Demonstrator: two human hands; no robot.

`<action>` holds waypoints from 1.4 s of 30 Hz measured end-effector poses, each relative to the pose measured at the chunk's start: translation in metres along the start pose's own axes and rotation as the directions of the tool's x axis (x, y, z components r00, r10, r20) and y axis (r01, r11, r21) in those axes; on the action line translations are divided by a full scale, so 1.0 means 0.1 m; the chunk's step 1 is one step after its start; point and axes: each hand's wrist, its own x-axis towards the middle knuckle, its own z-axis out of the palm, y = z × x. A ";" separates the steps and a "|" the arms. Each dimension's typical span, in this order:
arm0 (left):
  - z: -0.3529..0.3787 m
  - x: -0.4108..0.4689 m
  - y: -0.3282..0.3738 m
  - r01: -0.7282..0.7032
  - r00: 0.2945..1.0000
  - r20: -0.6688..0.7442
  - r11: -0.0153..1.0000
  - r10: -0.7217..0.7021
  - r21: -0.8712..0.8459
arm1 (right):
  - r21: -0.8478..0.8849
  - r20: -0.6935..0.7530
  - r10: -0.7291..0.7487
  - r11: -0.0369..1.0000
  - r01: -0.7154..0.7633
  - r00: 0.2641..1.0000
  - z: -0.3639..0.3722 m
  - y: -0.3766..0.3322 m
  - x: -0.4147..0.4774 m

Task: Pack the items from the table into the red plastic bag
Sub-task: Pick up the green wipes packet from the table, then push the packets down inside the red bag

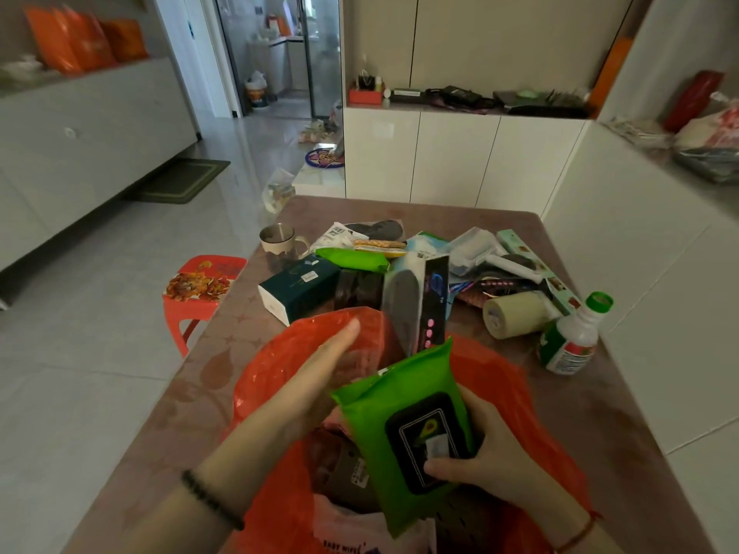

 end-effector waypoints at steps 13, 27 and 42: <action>0.13 -0.01 -0.43 0.345 0.917 0.169 0.931 -0.361 0.117 | 0.695 -0.062 0.018 0.719 0.030 0.998 0.36 0.20 -0.05; -0.49 -0.07 -0.06 -0.544 0.831 -0.221 0.828 0.510 -0.136 | 0.262 -0.384 0.184 0.961 -0.084 0.905 -0.18 0.13 -0.29; -0.32 -0.12 -0.65 0.230 0.968 0.035 0.934 -0.248 0.272 | -0.995 -0.074 -0.227 -0.055 -0.089 0.971 0.04 0.28 0.12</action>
